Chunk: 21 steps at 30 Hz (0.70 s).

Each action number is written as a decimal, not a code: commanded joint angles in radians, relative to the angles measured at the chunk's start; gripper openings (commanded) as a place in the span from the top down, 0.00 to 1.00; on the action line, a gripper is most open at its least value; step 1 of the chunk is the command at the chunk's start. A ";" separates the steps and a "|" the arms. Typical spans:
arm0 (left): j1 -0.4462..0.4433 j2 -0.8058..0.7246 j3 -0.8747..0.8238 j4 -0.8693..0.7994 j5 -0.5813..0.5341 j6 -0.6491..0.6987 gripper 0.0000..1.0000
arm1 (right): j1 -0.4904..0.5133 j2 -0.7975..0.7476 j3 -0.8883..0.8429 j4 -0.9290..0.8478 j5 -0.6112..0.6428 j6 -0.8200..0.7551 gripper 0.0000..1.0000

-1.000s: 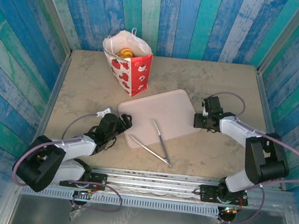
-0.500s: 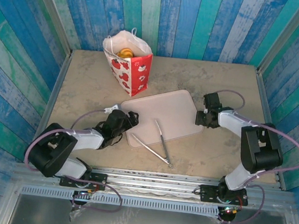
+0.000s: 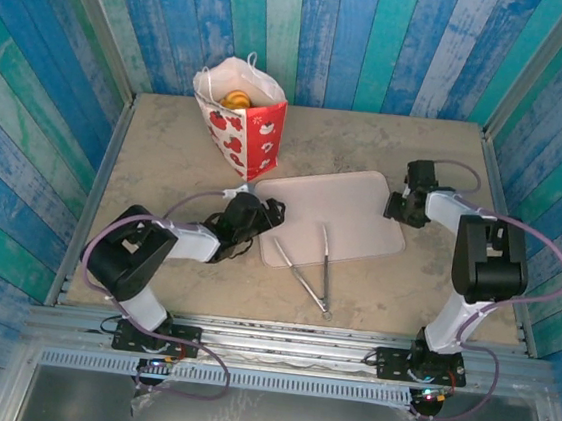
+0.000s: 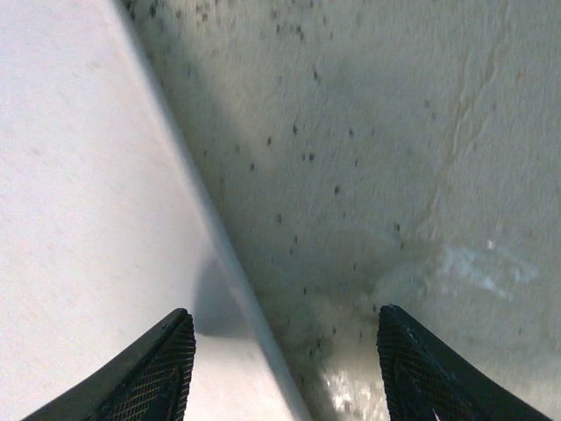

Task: Take the fake bread out of the paper bag

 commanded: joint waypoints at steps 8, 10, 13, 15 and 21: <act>-0.013 -0.059 0.027 -0.020 -0.053 0.023 0.01 | -0.008 0.026 0.087 -0.095 -0.057 -0.032 0.37; -0.013 -0.118 0.027 -0.084 -0.096 0.040 0.05 | -0.008 -0.005 0.086 -0.100 -0.059 -0.036 0.33; -0.013 -0.232 0.031 -0.193 -0.170 0.068 0.06 | -0.008 -0.055 0.079 -0.110 -0.083 -0.043 0.30; -0.013 -0.314 0.045 -0.285 -0.231 0.071 0.06 | -0.006 -0.091 0.067 -0.116 -0.098 -0.046 0.28; 0.010 -0.541 0.149 -0.513 -0.409 0.122 0.06 | -0.005 -0.199 0.028 -0.151 -0.115 -0.045 0.04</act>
